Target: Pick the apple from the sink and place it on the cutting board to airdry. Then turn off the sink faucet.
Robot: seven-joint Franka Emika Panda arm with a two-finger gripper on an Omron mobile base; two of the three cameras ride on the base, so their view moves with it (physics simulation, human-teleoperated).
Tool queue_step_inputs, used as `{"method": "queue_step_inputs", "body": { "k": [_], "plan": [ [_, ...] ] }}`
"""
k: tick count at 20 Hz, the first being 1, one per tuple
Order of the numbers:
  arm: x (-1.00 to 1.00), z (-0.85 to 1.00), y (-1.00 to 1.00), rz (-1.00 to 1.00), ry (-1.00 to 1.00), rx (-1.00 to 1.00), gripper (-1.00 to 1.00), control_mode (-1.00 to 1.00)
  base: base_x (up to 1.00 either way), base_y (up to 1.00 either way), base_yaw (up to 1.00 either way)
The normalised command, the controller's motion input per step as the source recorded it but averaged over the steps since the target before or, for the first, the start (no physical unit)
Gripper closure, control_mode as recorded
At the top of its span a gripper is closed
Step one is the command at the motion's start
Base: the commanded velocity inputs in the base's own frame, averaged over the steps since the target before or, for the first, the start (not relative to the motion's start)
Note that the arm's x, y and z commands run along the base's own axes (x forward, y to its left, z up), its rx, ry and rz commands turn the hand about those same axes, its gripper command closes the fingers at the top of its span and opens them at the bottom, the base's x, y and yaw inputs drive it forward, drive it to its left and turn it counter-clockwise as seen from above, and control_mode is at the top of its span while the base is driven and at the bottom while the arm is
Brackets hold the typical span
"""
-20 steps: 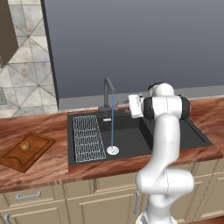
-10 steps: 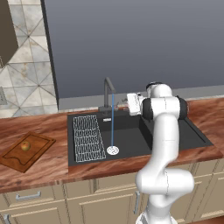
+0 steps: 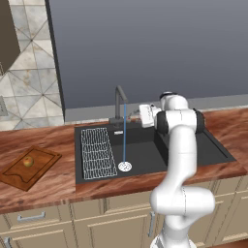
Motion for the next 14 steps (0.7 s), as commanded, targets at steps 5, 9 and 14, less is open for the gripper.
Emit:
{"method": "queue_step_inputs", "body": {
  "k": [5, 9, 14],
  "plan": [
    [0.17, -0.16, 0.02, 0.0, 0.04, 0.0, -1.0, -1.0, 0.0, 0.0, 0.0],
    [0.22, -0.09, 0.06, 0.0, 0.02, 0.0, -1.0, -1.0, 0.0, 0.0, 0.0],
    [0.23, -0.08, 0.0, 0.0, 0.02, 0.0, -1.0, -1.0, 0.0, 0.0, 0.0]
  ]
}}
